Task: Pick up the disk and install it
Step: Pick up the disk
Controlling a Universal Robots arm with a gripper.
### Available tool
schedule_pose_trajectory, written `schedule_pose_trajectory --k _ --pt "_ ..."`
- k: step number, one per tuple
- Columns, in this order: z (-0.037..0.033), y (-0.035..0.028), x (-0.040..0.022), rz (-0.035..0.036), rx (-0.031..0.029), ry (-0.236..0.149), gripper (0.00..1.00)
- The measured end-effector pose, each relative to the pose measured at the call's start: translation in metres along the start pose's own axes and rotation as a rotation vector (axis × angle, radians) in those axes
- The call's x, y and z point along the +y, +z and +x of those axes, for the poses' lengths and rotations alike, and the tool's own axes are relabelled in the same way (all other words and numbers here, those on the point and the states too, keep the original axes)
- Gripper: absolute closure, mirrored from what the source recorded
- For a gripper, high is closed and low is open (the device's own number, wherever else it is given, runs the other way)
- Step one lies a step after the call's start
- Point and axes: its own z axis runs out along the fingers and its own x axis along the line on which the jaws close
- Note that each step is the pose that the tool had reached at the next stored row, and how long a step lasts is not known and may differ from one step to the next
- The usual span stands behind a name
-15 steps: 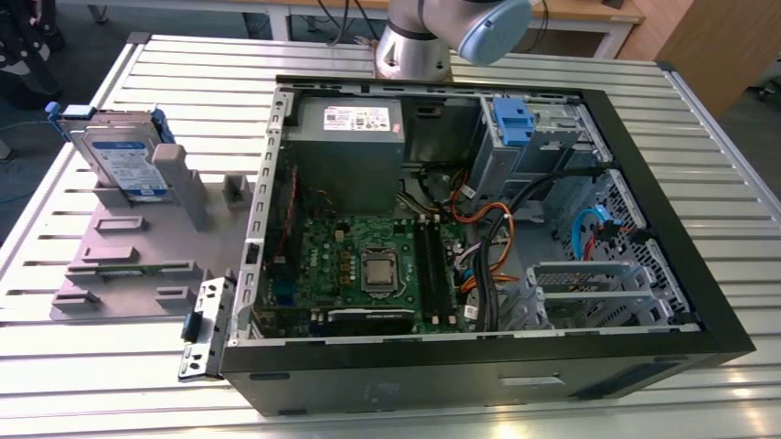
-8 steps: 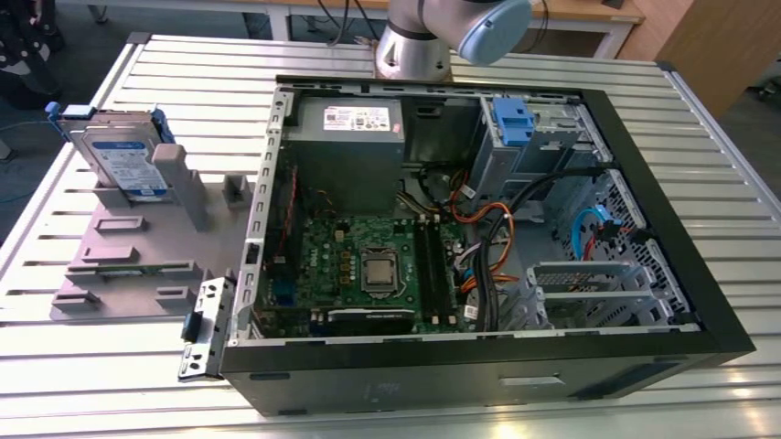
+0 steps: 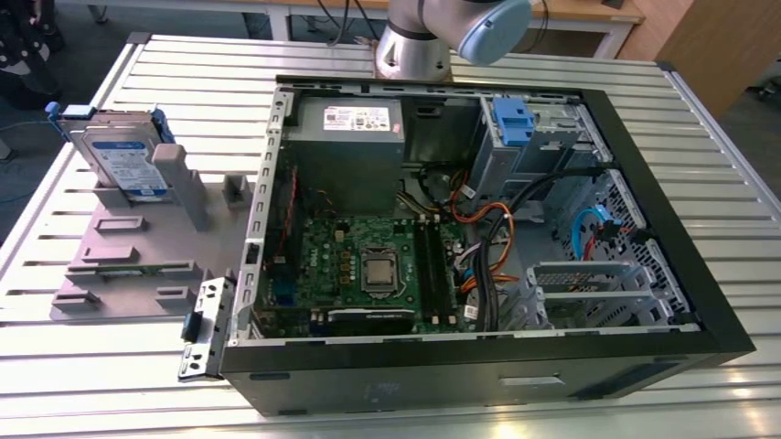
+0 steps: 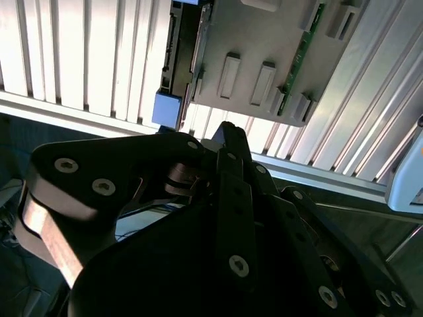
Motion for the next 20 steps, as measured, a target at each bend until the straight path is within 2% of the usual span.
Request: schedule_pose_trajectory --k 20 --pt "-0.0001 0.0 -0.0002 -0.0009 0.0016 -0.039 0.89"
